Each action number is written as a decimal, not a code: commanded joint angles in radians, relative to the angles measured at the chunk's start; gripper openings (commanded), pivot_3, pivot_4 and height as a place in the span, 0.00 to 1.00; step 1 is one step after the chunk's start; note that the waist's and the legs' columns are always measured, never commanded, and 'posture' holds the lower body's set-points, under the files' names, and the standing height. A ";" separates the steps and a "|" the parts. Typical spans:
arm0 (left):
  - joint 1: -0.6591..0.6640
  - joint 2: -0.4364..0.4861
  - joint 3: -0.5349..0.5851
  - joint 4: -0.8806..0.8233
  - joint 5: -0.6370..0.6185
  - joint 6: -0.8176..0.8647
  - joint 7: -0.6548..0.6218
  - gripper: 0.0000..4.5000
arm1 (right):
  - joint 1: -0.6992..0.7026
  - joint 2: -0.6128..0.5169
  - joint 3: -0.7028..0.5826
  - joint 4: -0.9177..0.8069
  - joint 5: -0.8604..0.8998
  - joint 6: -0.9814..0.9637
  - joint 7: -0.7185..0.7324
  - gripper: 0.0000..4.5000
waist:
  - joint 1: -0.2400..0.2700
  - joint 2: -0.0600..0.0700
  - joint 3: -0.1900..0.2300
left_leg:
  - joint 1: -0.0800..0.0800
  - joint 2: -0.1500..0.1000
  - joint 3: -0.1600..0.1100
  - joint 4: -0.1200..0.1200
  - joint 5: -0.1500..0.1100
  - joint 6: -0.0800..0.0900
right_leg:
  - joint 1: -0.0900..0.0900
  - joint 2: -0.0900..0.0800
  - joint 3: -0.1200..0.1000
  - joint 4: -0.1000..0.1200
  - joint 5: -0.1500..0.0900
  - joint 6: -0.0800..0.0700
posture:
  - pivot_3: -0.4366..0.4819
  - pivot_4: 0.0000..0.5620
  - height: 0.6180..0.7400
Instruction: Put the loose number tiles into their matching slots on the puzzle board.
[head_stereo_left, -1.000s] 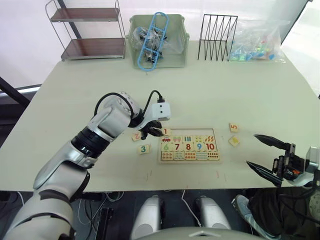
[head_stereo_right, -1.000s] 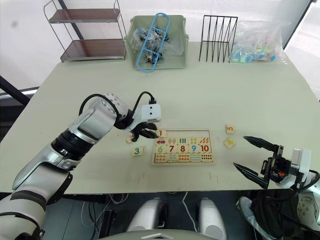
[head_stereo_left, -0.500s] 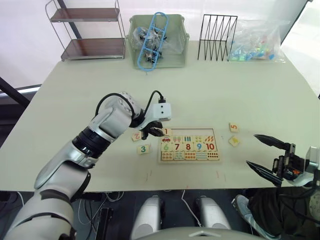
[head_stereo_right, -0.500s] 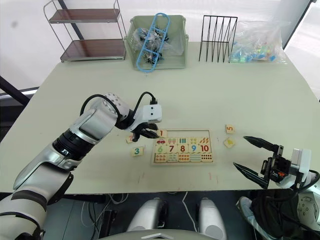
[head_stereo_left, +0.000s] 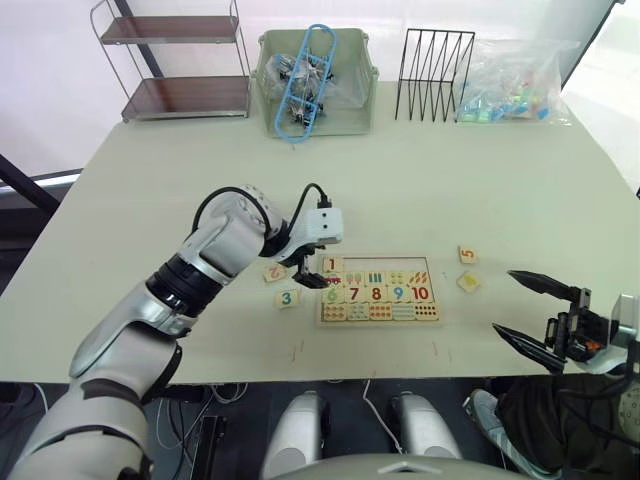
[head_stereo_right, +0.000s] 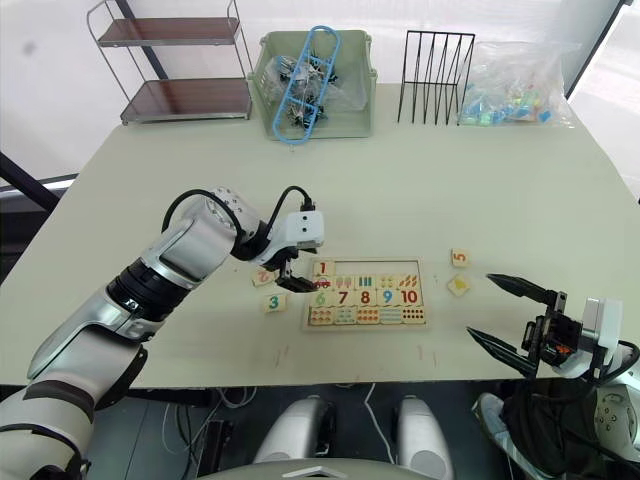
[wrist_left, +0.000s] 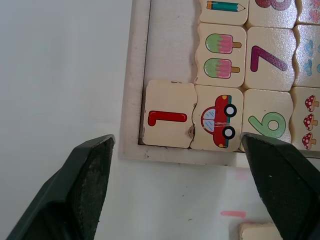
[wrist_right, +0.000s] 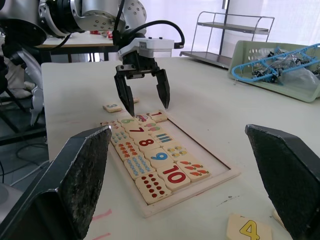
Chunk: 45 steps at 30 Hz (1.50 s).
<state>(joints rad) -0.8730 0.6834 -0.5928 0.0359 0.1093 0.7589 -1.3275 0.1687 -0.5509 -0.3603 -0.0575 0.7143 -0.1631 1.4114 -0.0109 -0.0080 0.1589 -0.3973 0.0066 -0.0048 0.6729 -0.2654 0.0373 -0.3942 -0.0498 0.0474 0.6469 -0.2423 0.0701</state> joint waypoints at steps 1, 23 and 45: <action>-0.041 0.006 0.033 0.015 -0.011 -0.009 -0.009 0.97 | -0.001 0.002 -0.012 -0.008 0.010 -0.015 0.003 1.00 | 0.000 0.000 0.000 | 0.000 0.000 0.000 0.000 0.000 0.000 | 0.000 0.000 0.000 0.000 0.000 0.000 | 0.48 0.27 1.00; 0.105 -0.135 0.367 0.150 -0.279 -0.361 0.093 0.45 | -0.006 0.004 -0.015 0.004 0.005 -0.021 -0.001 1.00 | 0.001 0.000 0.000 | 0.000 0.000 -0.001 0.002 0.000 0.000 | 0.000 0.000 0.000 0.002 0.000 0.000 | 0.48 0.27 1.00; 0.186 -0.153 0.335 0.381 -0.219 -0.641 0.029 0.01 | 0.001 -0.001 -0.026 0.019 0.009 -0.026 -0.002 1.00 | 0.000 0.000 0.000 | 0.000 0.000 0.000 0.002 0.000 0.000 | 0.000 0.000 0.000 0.002 0.000 0.000 | 0.48 0.27 1.00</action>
<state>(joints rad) -0.6884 0.5307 -0.2509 0.4193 -0.1178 0.1402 -1.2873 0.1675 -0.5457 -0.3618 -0.0203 0.7111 -0.1783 1.4108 -0.0105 -0.0081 0.1589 -0.3973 0.0062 -0.0053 0.6745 -0.2653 0.0371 -0.3942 -0.0501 0.0469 0.6490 -0.2421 0.0702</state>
